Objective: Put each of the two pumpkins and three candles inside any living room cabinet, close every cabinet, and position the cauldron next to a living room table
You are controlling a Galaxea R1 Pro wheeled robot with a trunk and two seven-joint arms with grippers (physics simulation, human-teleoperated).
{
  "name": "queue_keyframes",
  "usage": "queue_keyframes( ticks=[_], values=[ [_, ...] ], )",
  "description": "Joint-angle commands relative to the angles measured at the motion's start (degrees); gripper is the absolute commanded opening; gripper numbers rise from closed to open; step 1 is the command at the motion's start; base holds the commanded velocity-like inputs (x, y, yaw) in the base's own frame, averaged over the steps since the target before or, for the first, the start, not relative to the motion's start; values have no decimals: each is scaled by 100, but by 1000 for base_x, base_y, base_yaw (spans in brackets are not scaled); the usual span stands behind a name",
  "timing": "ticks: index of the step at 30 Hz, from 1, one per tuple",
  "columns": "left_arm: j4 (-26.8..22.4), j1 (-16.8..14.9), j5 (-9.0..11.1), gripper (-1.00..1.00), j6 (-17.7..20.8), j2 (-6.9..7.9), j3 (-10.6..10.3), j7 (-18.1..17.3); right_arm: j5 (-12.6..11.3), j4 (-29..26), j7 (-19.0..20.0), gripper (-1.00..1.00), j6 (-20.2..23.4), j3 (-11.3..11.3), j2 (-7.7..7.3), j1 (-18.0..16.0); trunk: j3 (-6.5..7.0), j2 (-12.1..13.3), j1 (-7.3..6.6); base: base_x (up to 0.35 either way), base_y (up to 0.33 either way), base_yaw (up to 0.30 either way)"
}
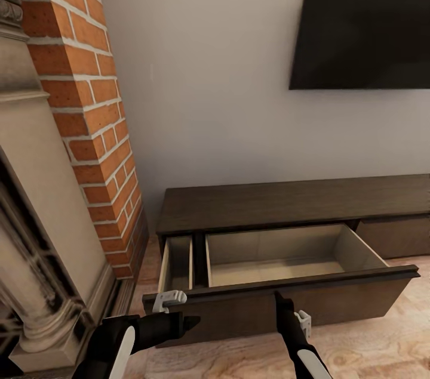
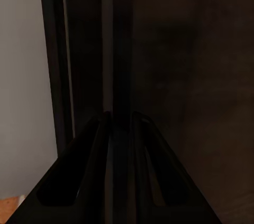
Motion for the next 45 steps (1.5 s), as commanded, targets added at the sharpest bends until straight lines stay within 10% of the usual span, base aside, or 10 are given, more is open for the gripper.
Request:
queue_keyframes(
  ticks=[1, 25, 26, 45],
  values=[
    [-2, -4, 50, 100, 37, -2, -1, 23, 22, 32, 37, -100, 12, 54, 123, -1, -6, -2, -1, 0, 0, 0],
    [-2, -4, 50, 100, 36, -2, 3, 23, 22, 32, 37, -100, 12, 54, 123, -1, -6, -2, -1, -40, 0, 0],
    [-2, -4, 50, 100, 36, -2, -1, 23, 22, 32, 37, 100, 12, 54, 123, -1, -6, -2, -1, 0, 0, 0],
    [7, -4, 50, 100, 36, -2, -10, 23, 13, 37, 37, 100, 29, 54, 123, -1, -6, -2, -1, -128, 0, 0]
  ],
)
